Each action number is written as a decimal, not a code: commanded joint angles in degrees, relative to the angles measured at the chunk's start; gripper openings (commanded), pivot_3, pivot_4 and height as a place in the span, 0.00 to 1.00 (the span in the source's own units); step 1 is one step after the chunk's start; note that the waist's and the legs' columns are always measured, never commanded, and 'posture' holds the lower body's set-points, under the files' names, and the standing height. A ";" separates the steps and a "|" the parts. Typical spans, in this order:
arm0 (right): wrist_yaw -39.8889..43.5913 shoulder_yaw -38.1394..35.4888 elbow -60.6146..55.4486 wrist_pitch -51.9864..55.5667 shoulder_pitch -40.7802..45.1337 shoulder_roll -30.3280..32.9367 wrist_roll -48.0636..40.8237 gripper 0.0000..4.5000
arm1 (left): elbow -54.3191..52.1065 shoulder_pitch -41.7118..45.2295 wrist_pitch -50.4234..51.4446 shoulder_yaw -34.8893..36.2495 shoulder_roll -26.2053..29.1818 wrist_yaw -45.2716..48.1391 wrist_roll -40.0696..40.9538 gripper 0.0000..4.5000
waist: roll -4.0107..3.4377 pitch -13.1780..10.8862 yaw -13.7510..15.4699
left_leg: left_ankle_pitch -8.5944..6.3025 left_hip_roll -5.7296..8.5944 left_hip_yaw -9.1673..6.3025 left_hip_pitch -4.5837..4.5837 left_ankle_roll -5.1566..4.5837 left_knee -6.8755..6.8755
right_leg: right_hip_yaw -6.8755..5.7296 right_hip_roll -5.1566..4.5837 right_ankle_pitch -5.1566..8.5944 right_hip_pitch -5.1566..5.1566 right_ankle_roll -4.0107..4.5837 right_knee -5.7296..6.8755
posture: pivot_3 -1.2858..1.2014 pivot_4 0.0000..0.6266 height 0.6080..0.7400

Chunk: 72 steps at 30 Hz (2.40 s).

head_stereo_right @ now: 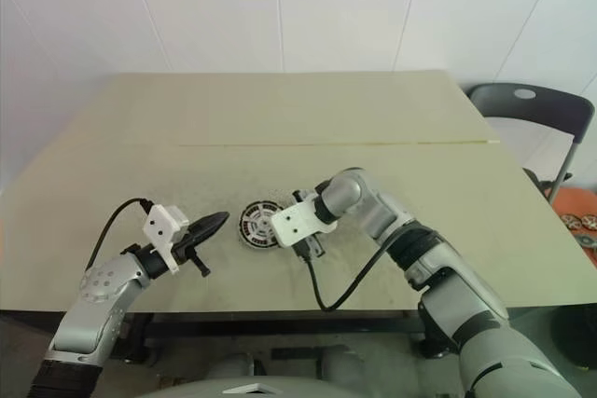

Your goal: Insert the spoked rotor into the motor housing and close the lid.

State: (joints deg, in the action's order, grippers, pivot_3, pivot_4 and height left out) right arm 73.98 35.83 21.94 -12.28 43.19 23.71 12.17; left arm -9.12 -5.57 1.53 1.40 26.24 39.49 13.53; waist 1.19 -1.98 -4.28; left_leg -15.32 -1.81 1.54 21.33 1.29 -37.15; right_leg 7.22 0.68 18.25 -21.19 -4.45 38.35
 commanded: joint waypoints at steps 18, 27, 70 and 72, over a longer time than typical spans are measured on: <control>3.79 -6.35 0.38 10.91 2.19 2.52 -5.33 0.02 | 0.28 1.63 -2.16 0.32 0.41 -0.95 -1.87 0.00 | -0.03 -0.03 0.37 | -0.01 0.09 0.00 0.16 0.01 0.04 | -0.33 -0.41 -0.01 -0.12 -0.01 -0.07 | 0.52 0.00 1.00; 7.25 -7.38 2.12 11.99 3.30 6.95 -5.48 0.02 | 1.05 2.02 -2.40 0.05 0.57 -0.77 -2.25 0.00 | -0.05 -0.04 0.33 | -0.01 0.09 -0.02 0.18 0.01 0.14 | -0.37 -0.44 -0.01 -0.14 0.00 -0.16 | 0.52 0.00 1.00; -0.70 -34.54 -15.65 72.51 -9.01 3.62 -43.01 0.64 | 0.71 4.54 0.78 -1.20 -0.75 1.96 1.81 0.00 | -0.07 -0.05 0.90 | -0.06 0.10 -0.10 0.31 -0.02 0.29 | -1.86 -1.43 -0.23 -0.32 0.26 -0.30 | 0.52 0.00 1.00; -3.99 -35.27 -17.81 80.68 -12.56 4.78 -45.19 0.64 | 0.77 4.51 0.62 -1.63 -0.91 2.31 1.86 0.00 | -0.07 -0.05 1.05 | -0.06 0.10 -0.10 0.33 -0.02 0.29 | -1.86 -1.44 -0.21 -0.35 0.30 -0.31 | 0.52 0.00 1.00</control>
State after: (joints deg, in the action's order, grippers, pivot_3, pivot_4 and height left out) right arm 72.25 1.88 6.71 62.12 31.77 27.81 -30.09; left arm -7.49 -1.92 3.29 0.03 25.42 41.30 15.45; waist 1.13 -2.03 -3.23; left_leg -15.38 -1.71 1.44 21.67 1.27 -36.85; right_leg 5.34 -0.78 18.04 -21.56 -4.14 38.04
